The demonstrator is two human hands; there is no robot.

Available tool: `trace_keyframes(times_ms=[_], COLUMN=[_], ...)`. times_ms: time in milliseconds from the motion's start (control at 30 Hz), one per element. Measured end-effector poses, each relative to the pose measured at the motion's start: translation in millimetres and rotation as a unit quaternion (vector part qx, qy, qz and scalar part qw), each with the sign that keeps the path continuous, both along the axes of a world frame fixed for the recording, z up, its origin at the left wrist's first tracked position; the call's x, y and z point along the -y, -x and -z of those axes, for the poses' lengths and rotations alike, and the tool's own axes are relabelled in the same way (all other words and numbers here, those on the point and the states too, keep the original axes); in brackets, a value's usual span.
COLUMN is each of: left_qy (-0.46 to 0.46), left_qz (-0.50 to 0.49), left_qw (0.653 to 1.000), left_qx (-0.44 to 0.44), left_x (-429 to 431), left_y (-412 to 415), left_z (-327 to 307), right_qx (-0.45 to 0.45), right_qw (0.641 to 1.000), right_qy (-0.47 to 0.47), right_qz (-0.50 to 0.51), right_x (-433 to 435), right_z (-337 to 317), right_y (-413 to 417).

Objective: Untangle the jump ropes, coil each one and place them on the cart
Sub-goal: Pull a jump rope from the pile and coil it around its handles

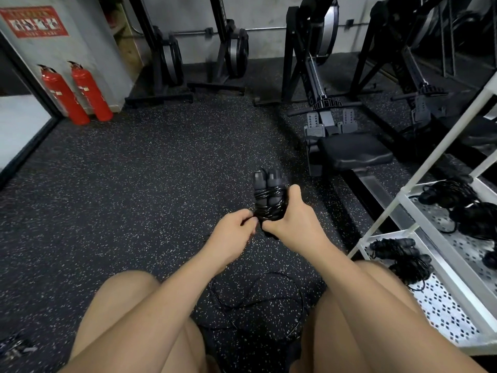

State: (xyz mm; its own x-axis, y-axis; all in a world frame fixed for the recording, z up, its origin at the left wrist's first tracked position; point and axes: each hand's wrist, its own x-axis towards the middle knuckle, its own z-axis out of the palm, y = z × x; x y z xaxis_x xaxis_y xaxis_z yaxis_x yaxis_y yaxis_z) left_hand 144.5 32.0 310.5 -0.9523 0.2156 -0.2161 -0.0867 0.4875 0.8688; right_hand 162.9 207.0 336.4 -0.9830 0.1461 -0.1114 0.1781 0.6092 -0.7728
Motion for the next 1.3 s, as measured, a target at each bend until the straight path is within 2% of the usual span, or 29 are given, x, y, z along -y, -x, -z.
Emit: trace_keyframes(times_ms=[100,233,333,467,533,833,1067,1300], left_qy=[0.031,0.088,0.072,0.044,0.034,0.0,-0.059,-0.113], left_qz=[0.007,0.013,0.012,-0.006,0.0,0.066,0.051,-0.009], left_qw=[0.999,0.995,0.997,0.998,0.998,0.996,0.994,0.992], left_qx=[-0.019,-0.036,-0.001,0.039,0.049,0.052,0.07,0.058], left_x=[5.2,4.3,5.3,5.8,7.0,0.9,-3.1,-2.9], left_y=[1.4,2.1,-0.9,-4.8,-4.7,-9.2,-11.7,-7.6], left_z=[-1.5,-2.0,2.1,6.9,7.7,-0.6,-4.9,-9.4], right_qx=[0.029,0.021,0.063,0.14,0.143,0.133,0.151,0.035], right_qw=[0.998,0.994,0.986,0.957,0.947,0.951,0.938,0.957], right_qy=[0.048,0.052,0.069,0.188,0.224,0.252,0.293,0.284], right_qz=[-0.01,-0.095,-0.137,-0.173,-0.182,-0.123,-0.11,0.041], right_x=[0.6,3.6,3.6,-18.8,-29.4,-26.9,-24.2,-10.0], right_z=[3.6,5.9,-2.3,1.6,3.4,3.0,4.9,-0.3], right_y=[-0.4,-6.3,-4.9,0.3,1.0,5.2,7.2,6.3])
